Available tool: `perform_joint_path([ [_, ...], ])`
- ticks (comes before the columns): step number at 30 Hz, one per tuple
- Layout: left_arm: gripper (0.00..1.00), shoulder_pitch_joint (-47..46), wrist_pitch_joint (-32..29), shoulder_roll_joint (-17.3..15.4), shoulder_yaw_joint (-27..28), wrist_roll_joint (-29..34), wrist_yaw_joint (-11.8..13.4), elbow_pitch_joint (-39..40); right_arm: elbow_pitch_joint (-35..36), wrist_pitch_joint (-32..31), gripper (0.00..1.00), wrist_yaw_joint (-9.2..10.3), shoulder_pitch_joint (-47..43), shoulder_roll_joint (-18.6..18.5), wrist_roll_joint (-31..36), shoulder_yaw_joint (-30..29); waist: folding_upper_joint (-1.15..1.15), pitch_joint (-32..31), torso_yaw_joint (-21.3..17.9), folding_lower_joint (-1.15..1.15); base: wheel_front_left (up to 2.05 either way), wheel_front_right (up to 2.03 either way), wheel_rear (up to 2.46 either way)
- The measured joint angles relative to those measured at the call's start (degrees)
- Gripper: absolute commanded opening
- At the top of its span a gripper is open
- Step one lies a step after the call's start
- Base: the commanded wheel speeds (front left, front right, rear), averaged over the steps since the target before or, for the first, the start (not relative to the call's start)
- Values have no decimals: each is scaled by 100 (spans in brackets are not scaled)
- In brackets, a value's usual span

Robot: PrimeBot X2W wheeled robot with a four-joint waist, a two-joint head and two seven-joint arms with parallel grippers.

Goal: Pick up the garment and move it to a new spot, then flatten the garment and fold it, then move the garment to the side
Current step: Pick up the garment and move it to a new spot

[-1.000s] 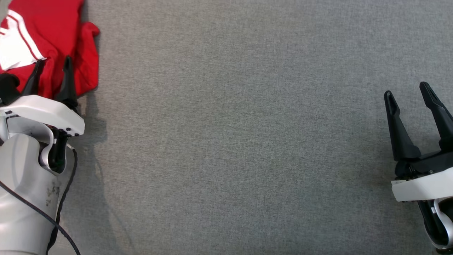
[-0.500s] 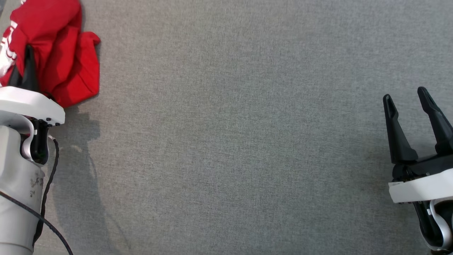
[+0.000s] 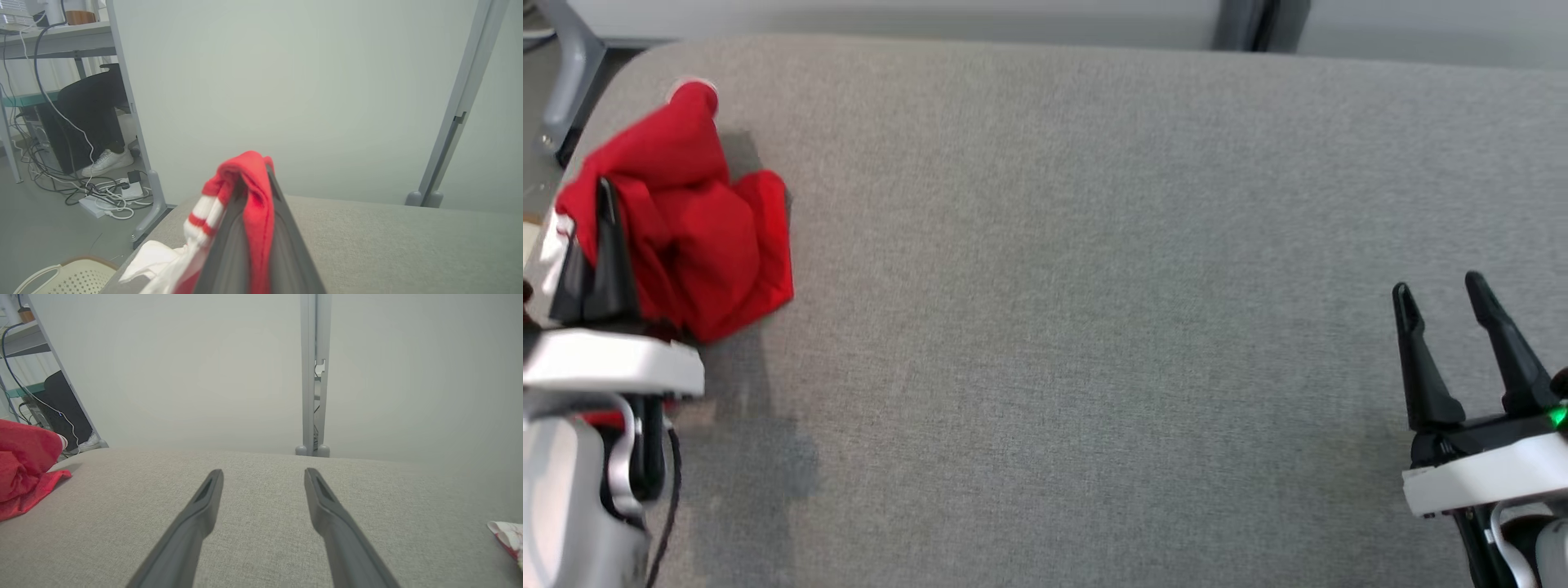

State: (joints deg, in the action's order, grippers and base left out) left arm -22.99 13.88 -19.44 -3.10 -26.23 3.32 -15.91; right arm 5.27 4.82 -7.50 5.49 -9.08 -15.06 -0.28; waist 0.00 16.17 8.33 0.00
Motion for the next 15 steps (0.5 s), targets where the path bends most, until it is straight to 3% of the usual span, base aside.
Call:
perform_joint_path([
  [9, 0, 1813, -632, 73, 31, 24, 646, 1844, -102, 77, 100, 0, -320, 105, 8, 24, 0, -624, -384, 0, 0, 0, 0],
  [15, 0, 2293, -892, 144, -110, -9, 757, 2292, -62, 48, 100, 0, -450, 98, 8, -31, 0, -842, -620, 0, 0, 0, 0],
])
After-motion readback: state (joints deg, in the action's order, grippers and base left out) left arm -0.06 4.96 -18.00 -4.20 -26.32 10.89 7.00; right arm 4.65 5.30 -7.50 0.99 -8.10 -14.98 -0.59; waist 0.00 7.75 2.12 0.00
